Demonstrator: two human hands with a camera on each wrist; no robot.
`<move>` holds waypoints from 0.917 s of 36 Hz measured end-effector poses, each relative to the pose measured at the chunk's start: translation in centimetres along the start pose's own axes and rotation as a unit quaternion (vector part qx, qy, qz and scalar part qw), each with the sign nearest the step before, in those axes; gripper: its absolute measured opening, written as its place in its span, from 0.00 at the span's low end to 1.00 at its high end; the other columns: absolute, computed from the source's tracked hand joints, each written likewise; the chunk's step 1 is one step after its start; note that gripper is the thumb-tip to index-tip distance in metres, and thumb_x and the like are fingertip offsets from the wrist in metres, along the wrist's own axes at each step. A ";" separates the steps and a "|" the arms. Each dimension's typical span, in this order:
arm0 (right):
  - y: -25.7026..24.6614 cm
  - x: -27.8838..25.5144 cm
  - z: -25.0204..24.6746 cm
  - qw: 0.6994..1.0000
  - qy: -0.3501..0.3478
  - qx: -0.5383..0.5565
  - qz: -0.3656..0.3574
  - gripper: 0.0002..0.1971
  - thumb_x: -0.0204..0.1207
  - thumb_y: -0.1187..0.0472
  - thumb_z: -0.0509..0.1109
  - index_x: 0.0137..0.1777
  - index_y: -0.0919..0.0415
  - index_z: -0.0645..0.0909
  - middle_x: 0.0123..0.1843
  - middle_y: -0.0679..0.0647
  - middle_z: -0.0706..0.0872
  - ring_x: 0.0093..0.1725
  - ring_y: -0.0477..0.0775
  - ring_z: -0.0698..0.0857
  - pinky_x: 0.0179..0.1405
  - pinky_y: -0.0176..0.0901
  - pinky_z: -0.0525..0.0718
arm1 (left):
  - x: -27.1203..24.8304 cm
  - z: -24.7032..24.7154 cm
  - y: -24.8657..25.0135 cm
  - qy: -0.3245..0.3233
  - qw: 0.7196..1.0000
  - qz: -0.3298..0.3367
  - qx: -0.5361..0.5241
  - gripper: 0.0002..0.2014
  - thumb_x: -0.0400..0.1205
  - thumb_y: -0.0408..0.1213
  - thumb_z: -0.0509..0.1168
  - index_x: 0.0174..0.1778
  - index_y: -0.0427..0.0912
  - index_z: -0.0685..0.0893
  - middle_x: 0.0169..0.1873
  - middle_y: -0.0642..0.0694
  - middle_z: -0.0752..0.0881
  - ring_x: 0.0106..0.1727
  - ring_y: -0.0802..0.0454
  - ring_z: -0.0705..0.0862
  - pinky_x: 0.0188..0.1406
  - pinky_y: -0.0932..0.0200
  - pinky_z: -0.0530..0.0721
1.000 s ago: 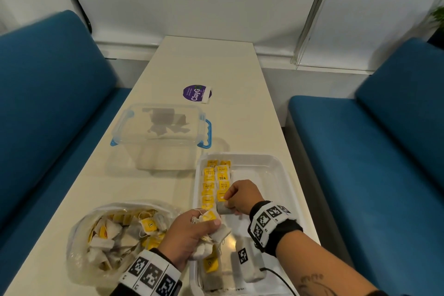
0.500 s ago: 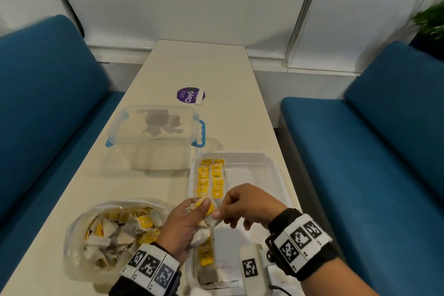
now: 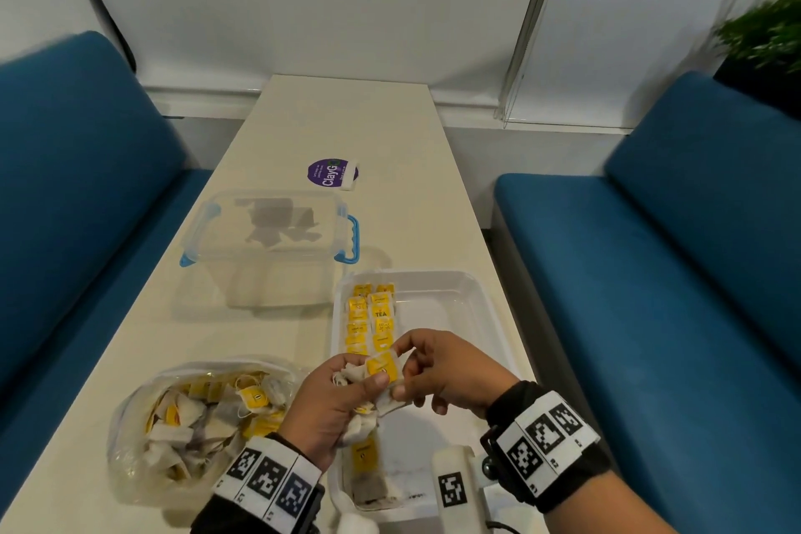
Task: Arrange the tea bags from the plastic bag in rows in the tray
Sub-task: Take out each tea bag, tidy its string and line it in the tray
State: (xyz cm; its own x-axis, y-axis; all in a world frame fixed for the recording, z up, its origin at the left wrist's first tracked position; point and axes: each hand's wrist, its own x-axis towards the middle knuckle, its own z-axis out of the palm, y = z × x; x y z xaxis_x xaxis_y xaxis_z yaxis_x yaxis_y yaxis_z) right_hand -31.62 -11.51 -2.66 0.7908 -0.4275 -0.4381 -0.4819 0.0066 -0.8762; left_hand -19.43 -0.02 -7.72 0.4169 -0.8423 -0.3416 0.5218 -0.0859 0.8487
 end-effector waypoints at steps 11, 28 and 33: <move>0.5 0.1 -0.2 0.992 0.085 0.082 -0.041 0.05 0.76 0.68 0.70 0.40 0.60 0.79 0.34 0.56 0.82 0.28 0.47 0.81 0.17 0.34 0.73 | -0.1 -0.7 -0.1 0.009 1.000 0.023 0.008 0.38 0.40 0.45 0.86 0.42 0.32 0.82 0.31 0.40 0.87 0.28 0.53 0.86 0.25 0.63 0.82; 0.5 0.7 0.8 0.991 0.097 0.083 -0.051 0.10 0.71 0.71 0.73 0.48 0.61 0.78 0.37 0.55 0.83 0.31 0.46 0.80 0.20 0.33 0.70 | 0.2 -0.2 0.1 0.033 0.994 0.048 0.092 0.14 0.57 0.34 0.75 0.36 0.35 0.84 0.28 0.43 0.86 0.32 0.48 0.83 0.37 0.57 0.81; 0.5 1.5 0.1 0.989 0.132 0.063 -0.025 0.13 0.69 0.78 0.71 0.44 0.60 0.76 0.34 0.58 0.83 0.29 0.51 0.78 0.18 0.36 0.67 | 0.7 -0.8 -0.7 0.051 0.994 0.030 0.090 0.17 0.55 0.34 0.76 0.38 0.34 0.85 0.29 0.42 0.88 0.32 0.48 0.84 0.40 0.56 0.81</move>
State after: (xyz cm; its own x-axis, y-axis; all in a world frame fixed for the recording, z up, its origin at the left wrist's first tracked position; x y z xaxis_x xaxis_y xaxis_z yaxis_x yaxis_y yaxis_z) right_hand -30.64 -12.03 -3.72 0.6783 -0.6510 -0.3408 -0.3808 0.0852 -0.9207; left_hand -18.88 -0.14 -8.89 0.5211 -0.7915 -0.3193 0.3559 -0.1385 0.9242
